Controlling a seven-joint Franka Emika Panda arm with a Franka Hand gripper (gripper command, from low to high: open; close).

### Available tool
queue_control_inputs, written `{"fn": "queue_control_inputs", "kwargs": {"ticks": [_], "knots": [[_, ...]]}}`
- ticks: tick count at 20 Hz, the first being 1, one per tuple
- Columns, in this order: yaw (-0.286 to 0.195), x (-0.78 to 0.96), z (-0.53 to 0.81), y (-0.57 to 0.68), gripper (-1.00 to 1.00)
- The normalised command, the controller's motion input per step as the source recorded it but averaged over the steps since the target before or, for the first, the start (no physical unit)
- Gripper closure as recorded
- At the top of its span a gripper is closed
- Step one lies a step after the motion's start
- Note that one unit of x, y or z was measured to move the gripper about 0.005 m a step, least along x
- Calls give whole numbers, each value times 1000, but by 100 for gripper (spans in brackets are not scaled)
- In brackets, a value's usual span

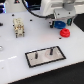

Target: Insert the blue gear onto the right peg, followed by the red gear

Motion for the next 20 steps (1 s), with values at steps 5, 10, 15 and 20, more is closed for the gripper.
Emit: {"fn": "queue_control_inputs", "kwargs": {"ticks": [5,10,15,20], "knots": [[0,-273,-89,-10,100],[0,-23,194,-74,100],[0,479,590,-241,100],[0,572,561,-331,100]]}}
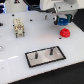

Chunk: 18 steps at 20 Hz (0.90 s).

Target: Insert the blue gear onto the right peg, followed by the red gear

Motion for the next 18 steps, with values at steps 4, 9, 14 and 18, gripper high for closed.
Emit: {"fn": "queue_control_inputs", "kwargs": {"ticks": [4,9,14,18], "knots": [[0,643,468,-285,100],[0,720,458,-237,100],[0,769,422,-260,100],[0,779,353,-272,100]]}}
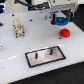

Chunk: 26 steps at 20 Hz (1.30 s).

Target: Insert the blue gear onto the right peg, followed by the red gear

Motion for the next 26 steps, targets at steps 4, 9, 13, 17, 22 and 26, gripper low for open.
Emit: {"fn": "queue_control_inputs", "kwargs": {"ticks": [4,9,13,17,22,26], "knots": [[0,790,284,-257,100],[0,805,229,-249,100],[0,784,222,-269,100],[0,731,158,-320,100],[0,665,91,-276,100],[0,506,7,-202,100]]}}
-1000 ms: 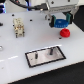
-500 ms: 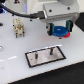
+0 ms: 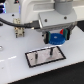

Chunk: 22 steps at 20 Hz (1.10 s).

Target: Insert the blue gear onto the right peg, followed by the red gear

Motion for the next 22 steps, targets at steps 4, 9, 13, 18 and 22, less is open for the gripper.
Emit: {"fn": "queue_control_inputs", "kwargs": {"ticks": [4,9,13,18,22], "knots": [[0,338,-33,-159,100],[0,343,-27,-132,100],[0,197,29,-98,100],[0,206,464,-6,100],[0,178,166,-48,100]]}}
